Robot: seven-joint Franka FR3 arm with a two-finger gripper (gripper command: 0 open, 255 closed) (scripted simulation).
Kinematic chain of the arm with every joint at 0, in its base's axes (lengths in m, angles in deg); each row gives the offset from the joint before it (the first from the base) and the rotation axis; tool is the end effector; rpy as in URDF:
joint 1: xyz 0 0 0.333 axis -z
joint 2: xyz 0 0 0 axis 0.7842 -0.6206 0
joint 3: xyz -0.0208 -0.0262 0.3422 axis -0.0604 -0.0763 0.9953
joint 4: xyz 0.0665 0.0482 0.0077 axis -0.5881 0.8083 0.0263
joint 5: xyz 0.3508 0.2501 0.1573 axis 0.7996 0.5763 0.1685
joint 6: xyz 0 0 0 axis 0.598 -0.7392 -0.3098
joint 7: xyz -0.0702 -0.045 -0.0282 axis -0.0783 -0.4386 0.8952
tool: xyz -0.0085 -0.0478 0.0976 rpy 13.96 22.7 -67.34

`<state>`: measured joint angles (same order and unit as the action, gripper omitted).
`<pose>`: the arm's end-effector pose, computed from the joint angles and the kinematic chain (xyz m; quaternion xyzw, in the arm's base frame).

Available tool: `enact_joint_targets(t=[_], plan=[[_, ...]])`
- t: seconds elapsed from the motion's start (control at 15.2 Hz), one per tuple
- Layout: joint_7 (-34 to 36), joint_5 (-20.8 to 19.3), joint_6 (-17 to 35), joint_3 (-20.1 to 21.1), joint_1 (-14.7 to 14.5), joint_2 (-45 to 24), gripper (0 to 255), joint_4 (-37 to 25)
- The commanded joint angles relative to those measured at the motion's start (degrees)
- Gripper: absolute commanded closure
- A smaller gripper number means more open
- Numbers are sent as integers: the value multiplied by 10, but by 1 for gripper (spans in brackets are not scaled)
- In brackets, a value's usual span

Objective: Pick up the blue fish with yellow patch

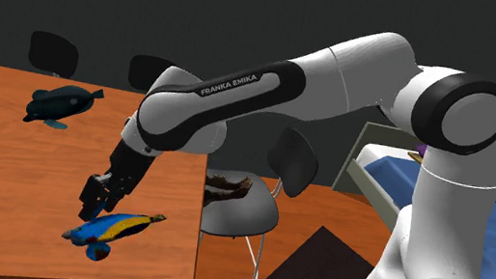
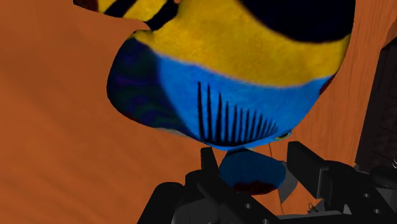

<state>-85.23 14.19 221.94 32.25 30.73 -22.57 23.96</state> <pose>0.5647 0.4192 0.3598 -0.9414 -0.2115 -0.0672 0.2539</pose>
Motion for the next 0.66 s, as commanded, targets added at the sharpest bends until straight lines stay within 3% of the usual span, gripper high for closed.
enact_joint_targets(t=[0.0, 0.59], plan=[[8, -5, -13, -2, 0, 7, 255, -7], [33, -19, -56, -6, 1, 32, 255, -29]])
